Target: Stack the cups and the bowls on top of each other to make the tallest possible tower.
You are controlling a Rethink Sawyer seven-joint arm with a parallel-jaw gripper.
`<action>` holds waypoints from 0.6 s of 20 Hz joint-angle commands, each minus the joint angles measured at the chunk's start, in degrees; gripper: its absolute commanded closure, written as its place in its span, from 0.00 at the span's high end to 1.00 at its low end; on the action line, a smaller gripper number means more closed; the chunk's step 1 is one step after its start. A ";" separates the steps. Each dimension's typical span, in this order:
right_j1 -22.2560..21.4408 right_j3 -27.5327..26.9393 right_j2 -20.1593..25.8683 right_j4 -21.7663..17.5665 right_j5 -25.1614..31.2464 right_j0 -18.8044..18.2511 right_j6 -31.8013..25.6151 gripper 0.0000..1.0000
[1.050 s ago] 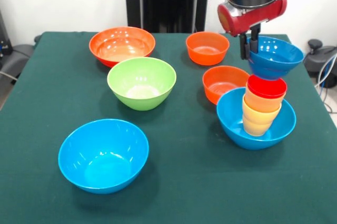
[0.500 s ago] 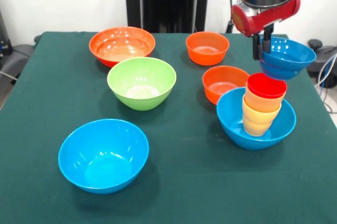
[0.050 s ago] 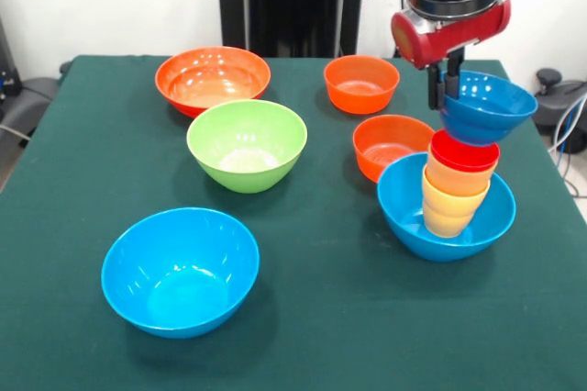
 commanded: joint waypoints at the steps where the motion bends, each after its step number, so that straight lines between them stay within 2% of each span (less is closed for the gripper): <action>1: 1.98 -1.41 -5.06 -5.06 -2.71 2.12 1.17 0.00; 4: 1.86 -1.64 -5.43 -5.74 -3.04 2.09 0.70 0.00; 12: 2.68 -1.51 -5.06 -4.35 -2.57 1.97 1.18 0.00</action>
